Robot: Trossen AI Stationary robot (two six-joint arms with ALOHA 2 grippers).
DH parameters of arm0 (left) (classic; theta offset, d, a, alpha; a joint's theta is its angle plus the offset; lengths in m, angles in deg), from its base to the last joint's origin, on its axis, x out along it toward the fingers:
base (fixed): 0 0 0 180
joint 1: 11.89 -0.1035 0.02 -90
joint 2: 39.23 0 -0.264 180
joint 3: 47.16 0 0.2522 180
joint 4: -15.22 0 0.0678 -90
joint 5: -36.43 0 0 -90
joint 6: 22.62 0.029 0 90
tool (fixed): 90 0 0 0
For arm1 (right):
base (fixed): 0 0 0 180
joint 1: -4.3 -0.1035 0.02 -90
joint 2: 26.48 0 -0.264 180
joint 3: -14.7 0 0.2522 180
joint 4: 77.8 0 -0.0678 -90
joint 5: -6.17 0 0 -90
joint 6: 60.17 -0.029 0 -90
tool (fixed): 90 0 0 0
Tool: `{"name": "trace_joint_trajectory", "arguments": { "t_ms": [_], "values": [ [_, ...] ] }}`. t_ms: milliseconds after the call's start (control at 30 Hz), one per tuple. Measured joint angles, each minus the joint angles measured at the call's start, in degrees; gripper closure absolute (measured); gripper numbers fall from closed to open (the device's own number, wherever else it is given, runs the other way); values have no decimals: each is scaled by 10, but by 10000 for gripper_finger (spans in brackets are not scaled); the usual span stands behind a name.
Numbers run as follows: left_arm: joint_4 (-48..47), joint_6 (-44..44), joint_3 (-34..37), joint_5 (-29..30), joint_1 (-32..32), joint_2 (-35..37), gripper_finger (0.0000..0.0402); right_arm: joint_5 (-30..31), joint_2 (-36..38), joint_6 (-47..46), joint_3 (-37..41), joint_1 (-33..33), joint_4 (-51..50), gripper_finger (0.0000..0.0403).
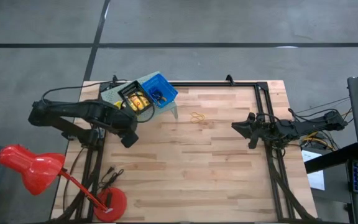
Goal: Pick & Place Office Desk Supplies
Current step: Put the yellow basket on the shelf
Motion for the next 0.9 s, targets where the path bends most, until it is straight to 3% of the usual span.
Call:
{"name": "trace_joint_trajectory", "arguments": {
  "t_ms": [300,567,900],
  "values": [
    [32,106,69,3,0,1,389,0,0,0,0,0,0,335],
    [9,165,67,16,0,1,389,0,0,0,0,0,0,335],
    [-34,154,63,-4,0,13,389,0,0,0,0,0,0,335]
  ]
}}
